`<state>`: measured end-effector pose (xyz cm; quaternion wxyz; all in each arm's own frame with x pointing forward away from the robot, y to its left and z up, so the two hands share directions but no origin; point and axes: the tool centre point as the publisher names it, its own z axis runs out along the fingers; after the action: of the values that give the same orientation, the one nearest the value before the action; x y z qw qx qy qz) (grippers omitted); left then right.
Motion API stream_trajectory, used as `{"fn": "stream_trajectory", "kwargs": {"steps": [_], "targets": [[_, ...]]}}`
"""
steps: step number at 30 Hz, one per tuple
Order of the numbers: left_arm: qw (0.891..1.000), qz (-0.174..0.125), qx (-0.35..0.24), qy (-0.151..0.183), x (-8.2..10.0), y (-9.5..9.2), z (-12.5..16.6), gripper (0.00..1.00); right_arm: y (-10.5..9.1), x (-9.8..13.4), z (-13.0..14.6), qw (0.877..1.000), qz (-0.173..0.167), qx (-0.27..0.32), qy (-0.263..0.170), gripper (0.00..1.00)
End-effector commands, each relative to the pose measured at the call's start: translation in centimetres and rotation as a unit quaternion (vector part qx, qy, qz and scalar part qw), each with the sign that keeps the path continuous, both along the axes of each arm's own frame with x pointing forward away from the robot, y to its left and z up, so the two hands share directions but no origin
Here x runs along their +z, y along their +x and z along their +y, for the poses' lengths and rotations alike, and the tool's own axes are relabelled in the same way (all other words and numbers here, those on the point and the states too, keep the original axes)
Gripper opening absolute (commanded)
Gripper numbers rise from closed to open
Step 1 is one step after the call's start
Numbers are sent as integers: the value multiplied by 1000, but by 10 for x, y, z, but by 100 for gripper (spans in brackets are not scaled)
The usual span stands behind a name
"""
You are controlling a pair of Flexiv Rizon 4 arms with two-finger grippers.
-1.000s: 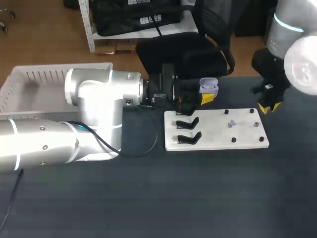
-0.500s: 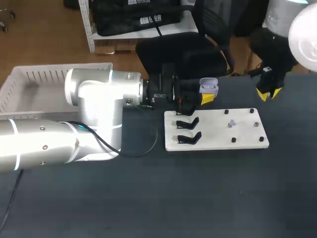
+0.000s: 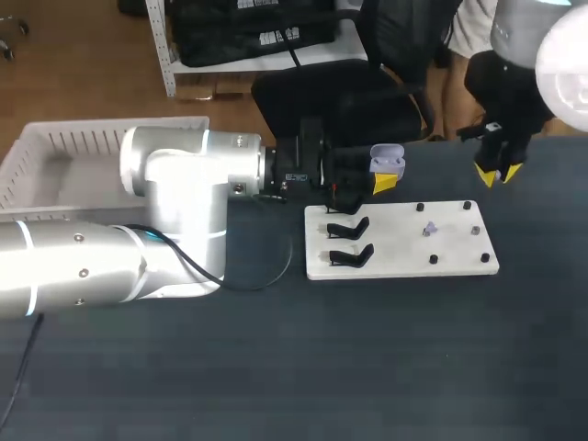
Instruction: Pick up each earbud case from the left stands, insert the matching earbuds, close the lid, and place the case in the box.
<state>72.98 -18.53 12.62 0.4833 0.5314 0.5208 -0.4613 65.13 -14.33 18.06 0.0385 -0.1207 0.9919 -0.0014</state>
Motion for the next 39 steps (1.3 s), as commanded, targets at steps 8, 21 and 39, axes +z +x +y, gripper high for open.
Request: {"fn": "stream_trajectory", "kwargs": {"steps": [8, 21, 39], "targets": [[1000, -2, 4, -2, -1, -2, 0, 0, -14, 10, 1, 965, 3, -259, 28, 0], [1000, -2, 4, -2, -1, -2, 0, 0, -17, 17, 6, 940, 2, -340, 20, 0], [1000, -2, 4, -2, -1, -2, 0, 0, -11, 27, 36, 947, -8, -321, 20, 0]]}}
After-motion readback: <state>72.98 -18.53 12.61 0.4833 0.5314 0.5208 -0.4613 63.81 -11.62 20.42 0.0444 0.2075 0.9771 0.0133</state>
